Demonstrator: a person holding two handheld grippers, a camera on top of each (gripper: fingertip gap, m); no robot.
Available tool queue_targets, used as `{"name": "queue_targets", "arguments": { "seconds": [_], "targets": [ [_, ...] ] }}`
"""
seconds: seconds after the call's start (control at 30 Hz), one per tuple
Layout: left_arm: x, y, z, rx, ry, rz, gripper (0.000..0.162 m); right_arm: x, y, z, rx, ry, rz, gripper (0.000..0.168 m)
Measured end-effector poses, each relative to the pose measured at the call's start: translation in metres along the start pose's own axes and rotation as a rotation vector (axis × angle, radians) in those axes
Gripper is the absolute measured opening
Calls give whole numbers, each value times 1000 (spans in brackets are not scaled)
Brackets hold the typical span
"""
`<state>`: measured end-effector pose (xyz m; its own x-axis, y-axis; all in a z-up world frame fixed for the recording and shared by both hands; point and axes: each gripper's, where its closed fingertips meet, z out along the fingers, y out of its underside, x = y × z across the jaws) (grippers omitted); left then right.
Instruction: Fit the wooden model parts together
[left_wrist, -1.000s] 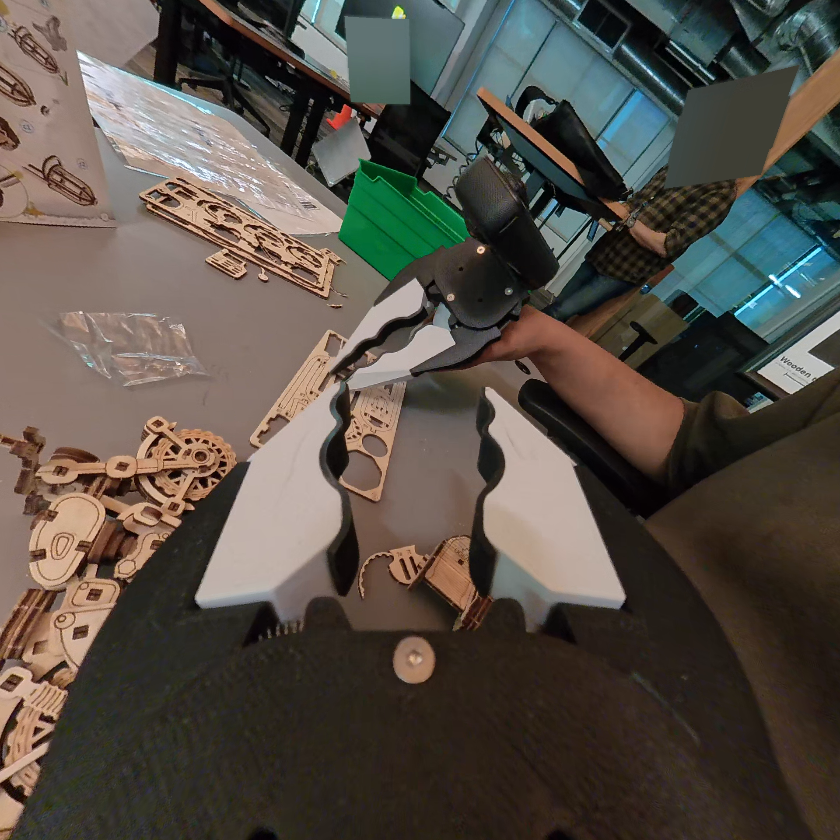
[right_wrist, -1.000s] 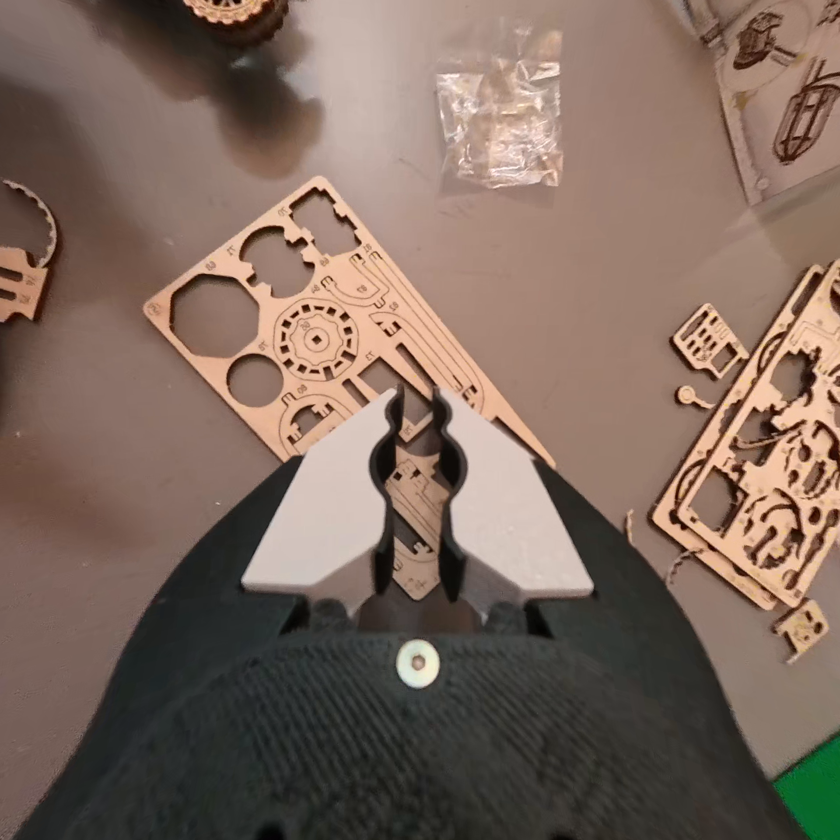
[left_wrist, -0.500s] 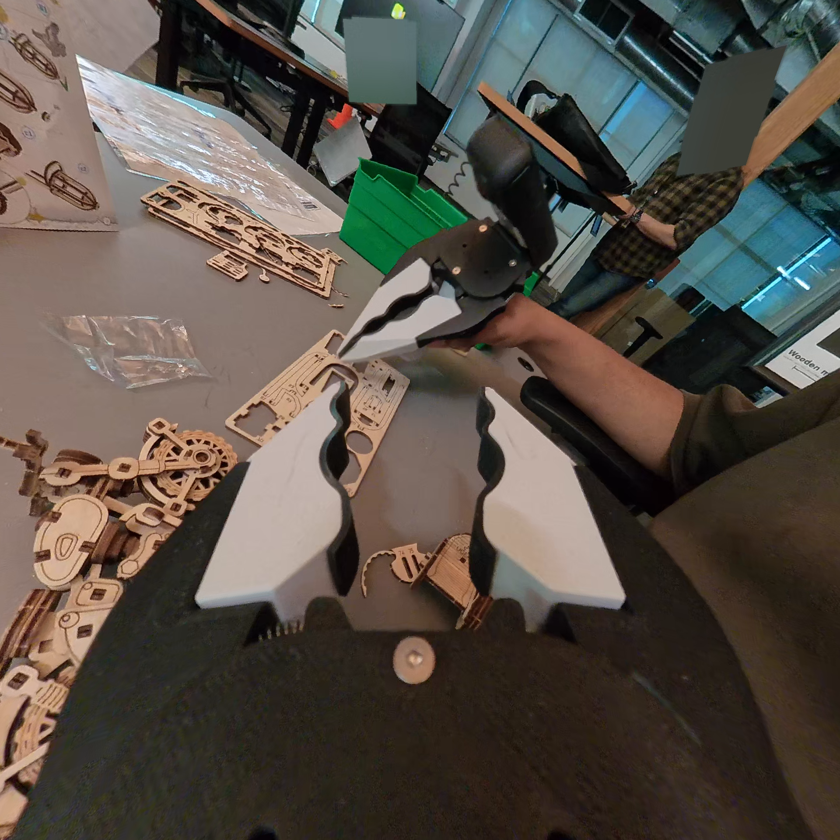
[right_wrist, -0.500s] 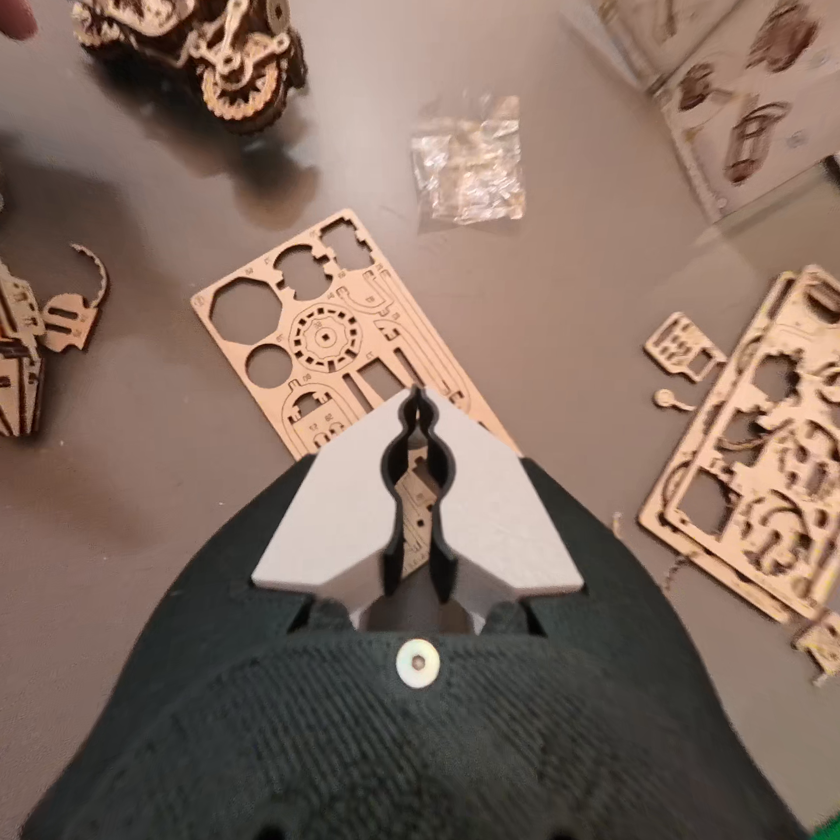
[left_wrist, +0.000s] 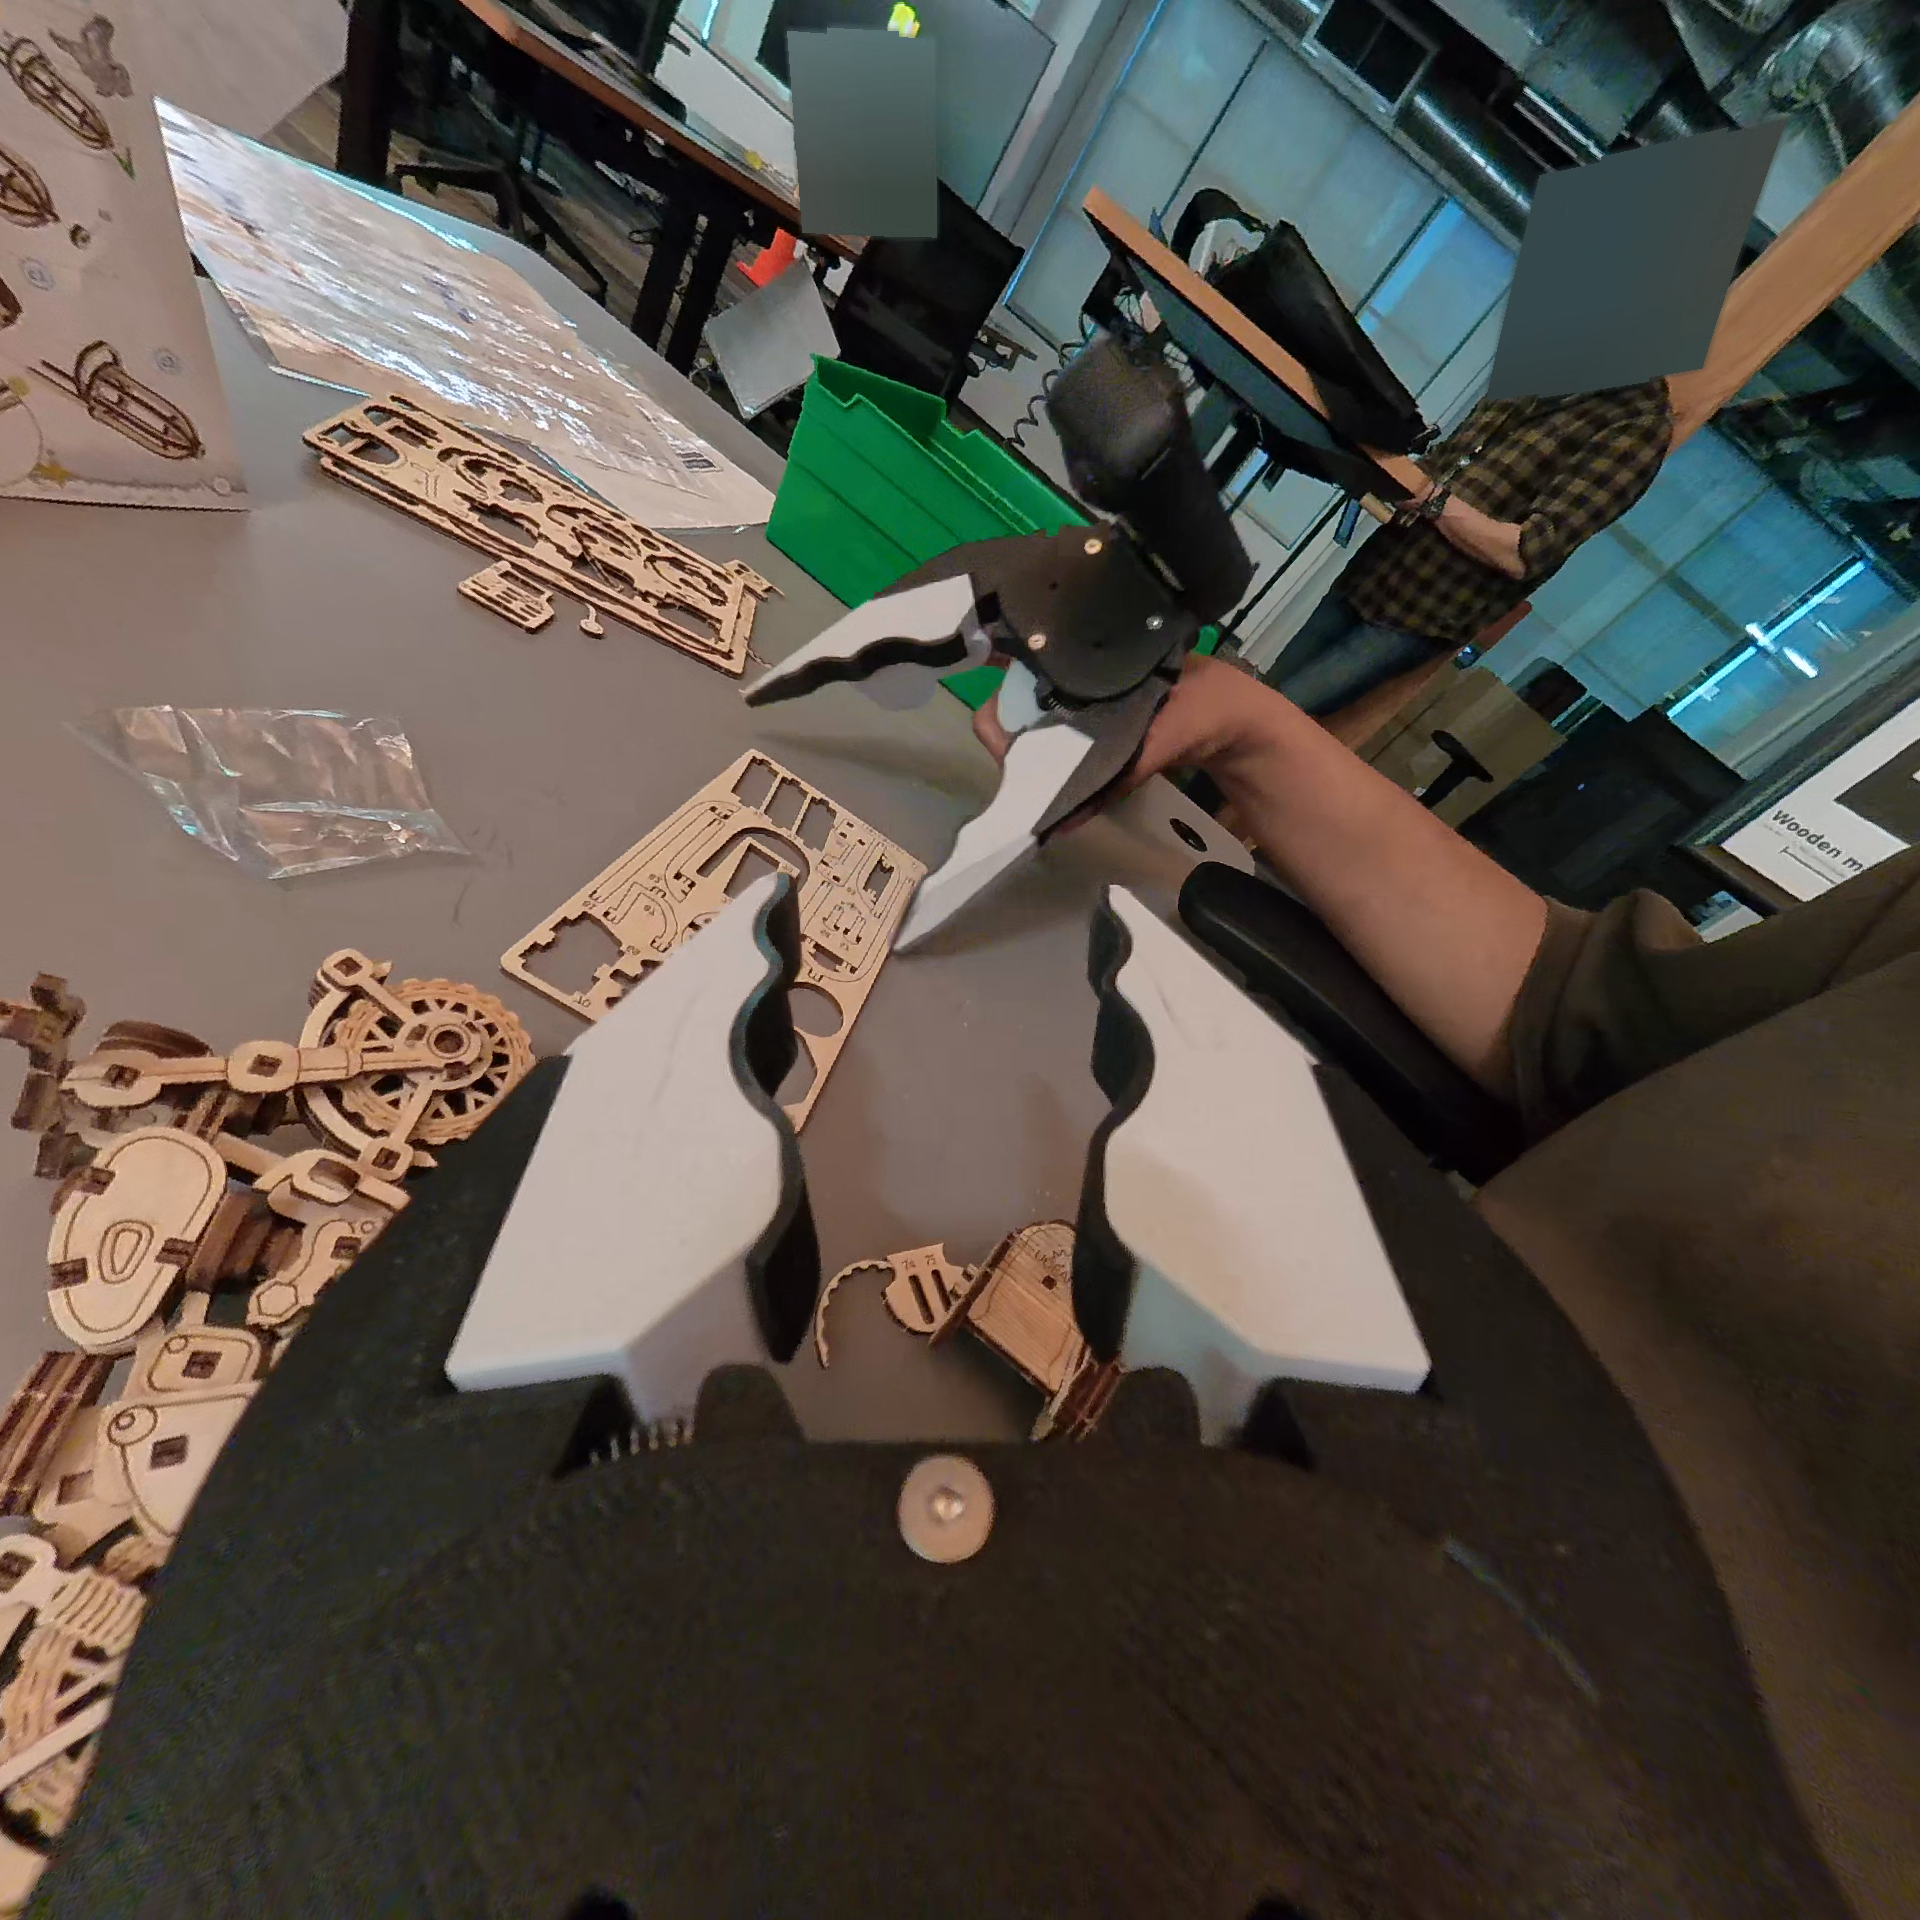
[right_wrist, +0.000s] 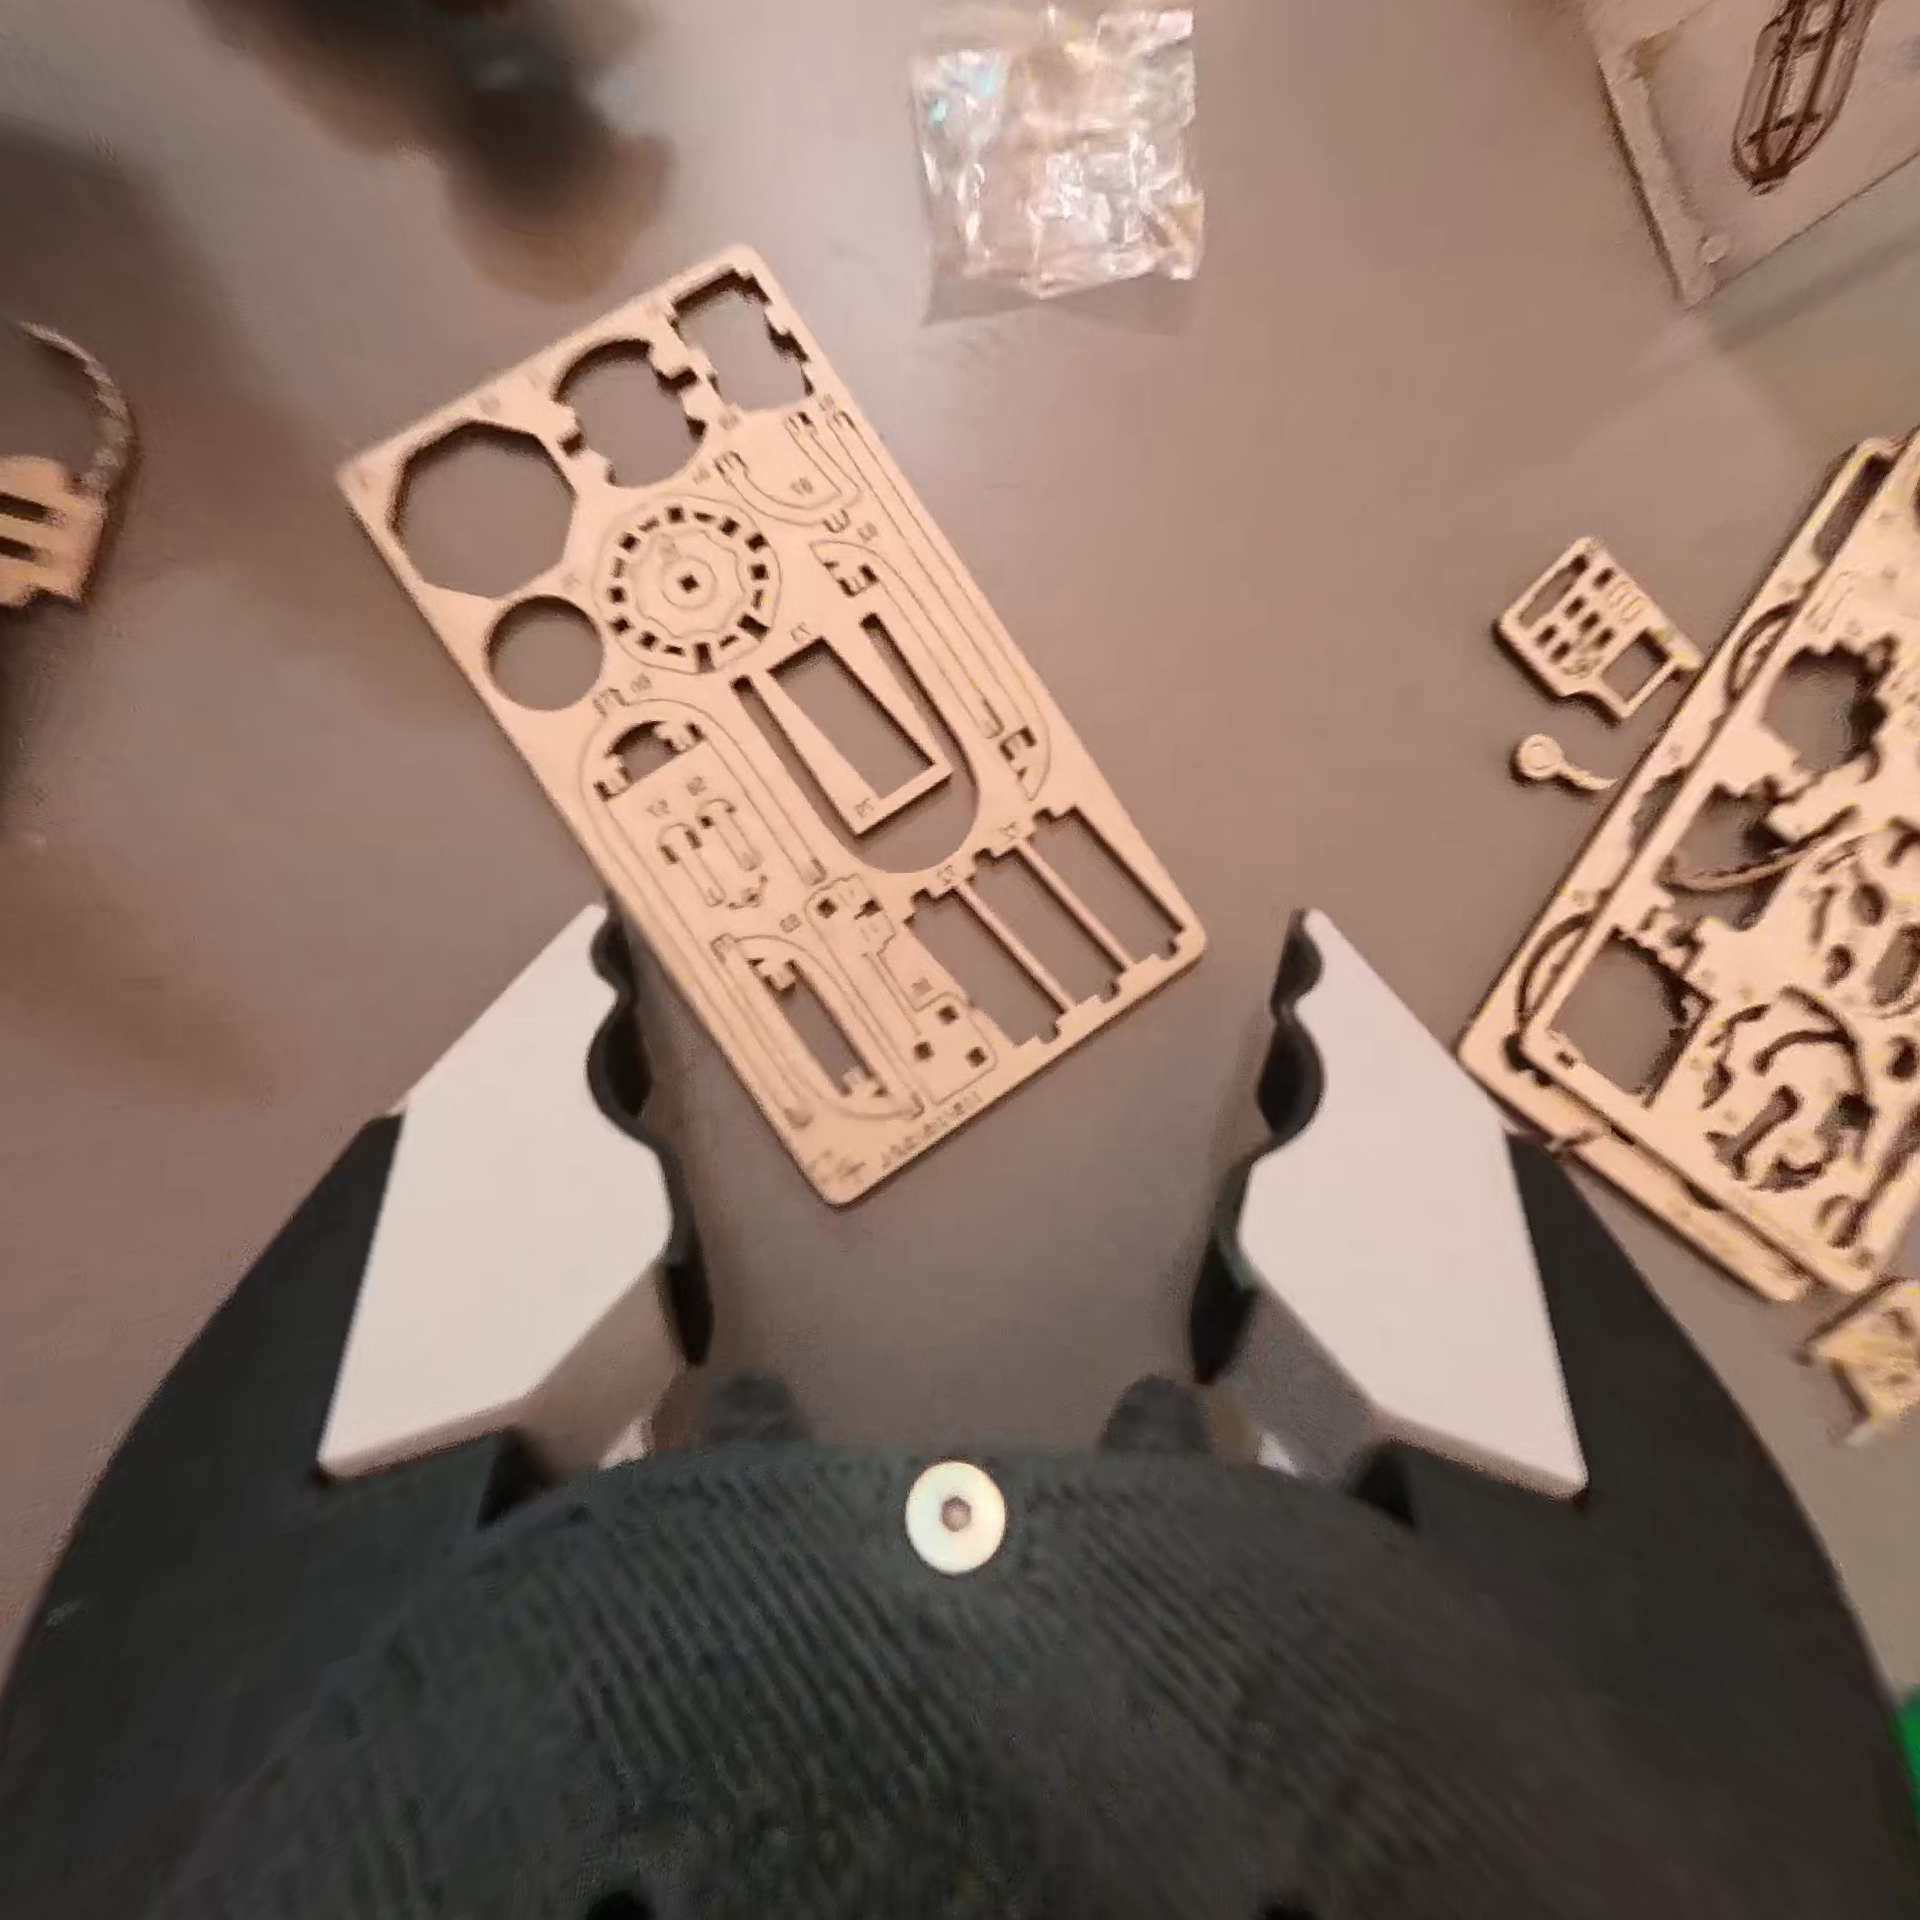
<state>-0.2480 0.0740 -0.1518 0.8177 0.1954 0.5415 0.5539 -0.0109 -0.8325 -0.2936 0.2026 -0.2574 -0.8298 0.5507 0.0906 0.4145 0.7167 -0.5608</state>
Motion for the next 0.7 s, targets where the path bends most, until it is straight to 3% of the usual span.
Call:
{"name": "queue_targets", "arguments": {
  "seconds": [0.03,0.3,0.43,0.7],
  "targets": [
    [0,0,0,-1,2,-2,55,0,-1,4,-15,0,-23,127],
    [2,3,3,-14,4,14,55,-13,1,8,-45,-143,-52,103],
    [3,6,7,-35,11,2,58,-20,12,-1,-107,-155,-89,102],
    [-1,-5,17,-145,16,39,68,-17,4,-29,-45,-84,-109,101]
  ]
}}
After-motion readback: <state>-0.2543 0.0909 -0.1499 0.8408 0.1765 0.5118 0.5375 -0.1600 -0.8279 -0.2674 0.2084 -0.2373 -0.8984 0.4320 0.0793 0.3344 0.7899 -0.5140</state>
